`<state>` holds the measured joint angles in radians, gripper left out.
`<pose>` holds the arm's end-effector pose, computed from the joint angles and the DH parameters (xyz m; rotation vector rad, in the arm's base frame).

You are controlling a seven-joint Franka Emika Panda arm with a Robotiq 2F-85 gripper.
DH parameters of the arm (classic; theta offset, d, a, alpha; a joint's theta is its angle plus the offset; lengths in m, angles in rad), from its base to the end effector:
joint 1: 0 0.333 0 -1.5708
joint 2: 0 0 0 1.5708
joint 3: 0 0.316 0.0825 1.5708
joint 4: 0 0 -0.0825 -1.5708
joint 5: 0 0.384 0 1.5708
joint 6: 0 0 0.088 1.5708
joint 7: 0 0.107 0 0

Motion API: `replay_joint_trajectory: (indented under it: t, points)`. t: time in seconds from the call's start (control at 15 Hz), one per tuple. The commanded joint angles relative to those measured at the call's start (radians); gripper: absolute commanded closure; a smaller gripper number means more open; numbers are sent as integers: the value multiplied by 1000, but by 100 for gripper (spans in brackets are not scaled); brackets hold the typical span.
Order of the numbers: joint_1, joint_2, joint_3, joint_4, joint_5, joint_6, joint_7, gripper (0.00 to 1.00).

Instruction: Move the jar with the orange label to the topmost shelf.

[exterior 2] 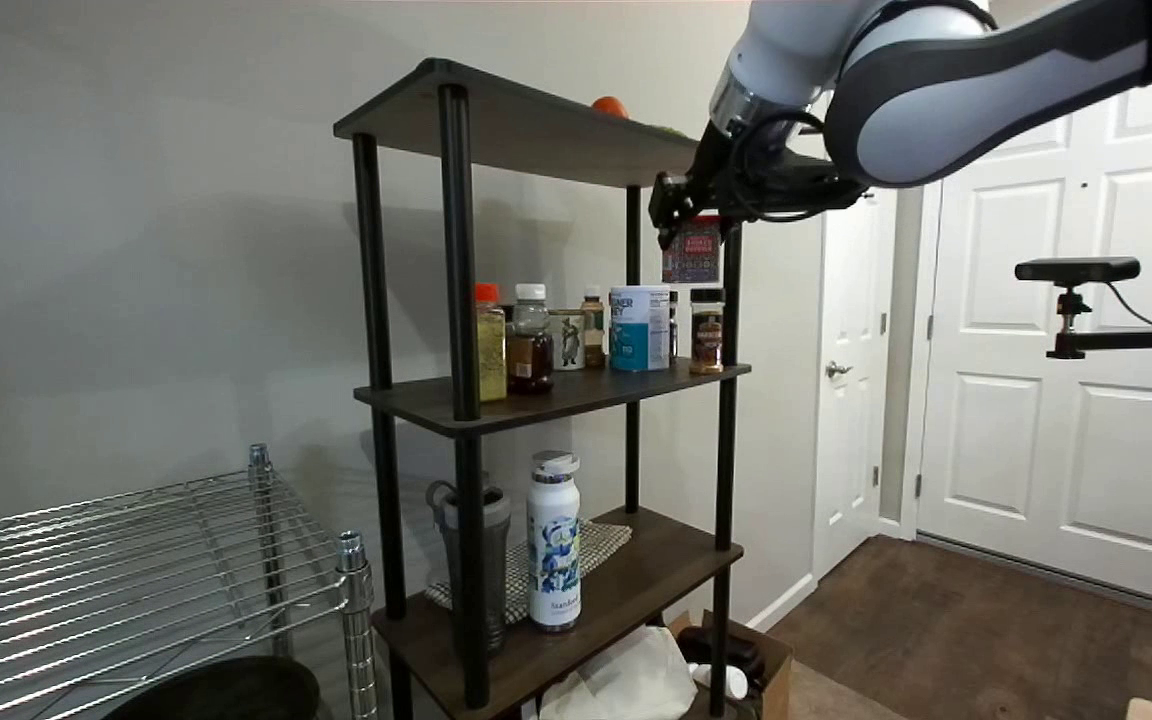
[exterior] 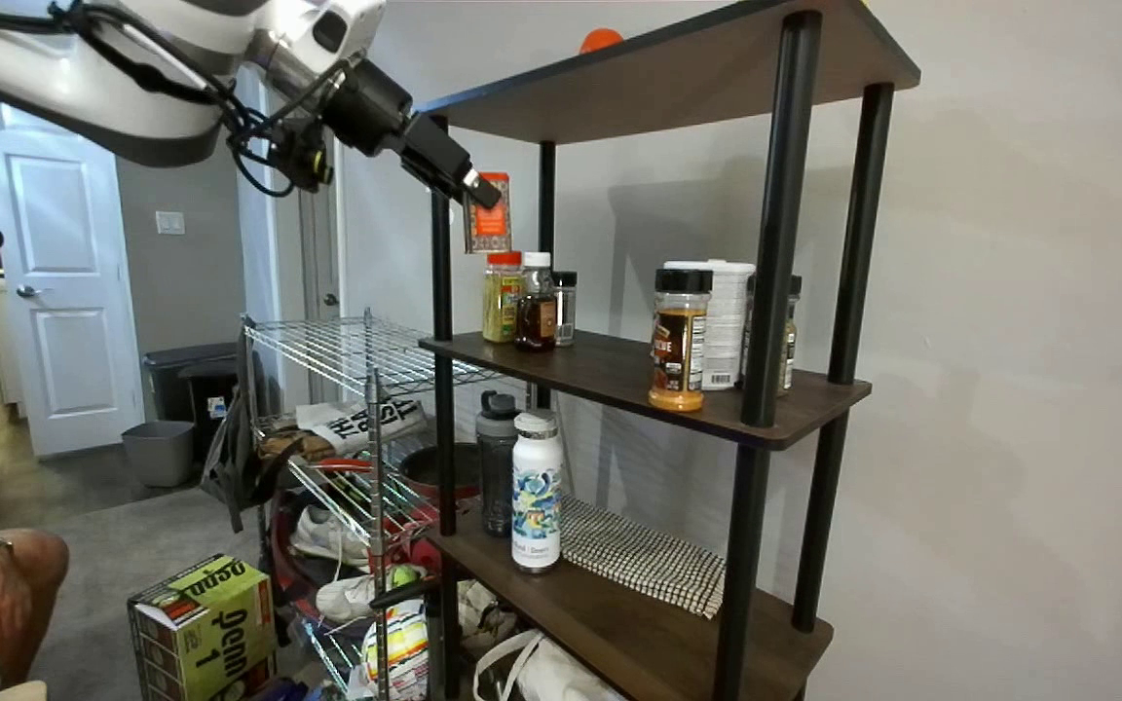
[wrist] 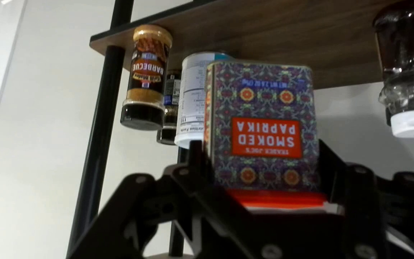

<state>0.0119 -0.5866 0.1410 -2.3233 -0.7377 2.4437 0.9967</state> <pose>0.4175 0.0771 0.6332 2.5162 -0.5485 1.3113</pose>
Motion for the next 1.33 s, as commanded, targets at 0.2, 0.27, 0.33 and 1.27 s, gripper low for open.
replay_joint_trajectory:
  t: [0.2, 0.27, 0.33, 1.27]
  points:
    - [-73, -5, 64, 152, -2, -81, -124, 52]
    - [-79, -6, 70, 164, -7, -92, -129, 52]
    - [-85, -9, 76, 176, -10, -104, -132, 52]
    - [-88, 67, 107, 487, -30, -200, -182, 52]
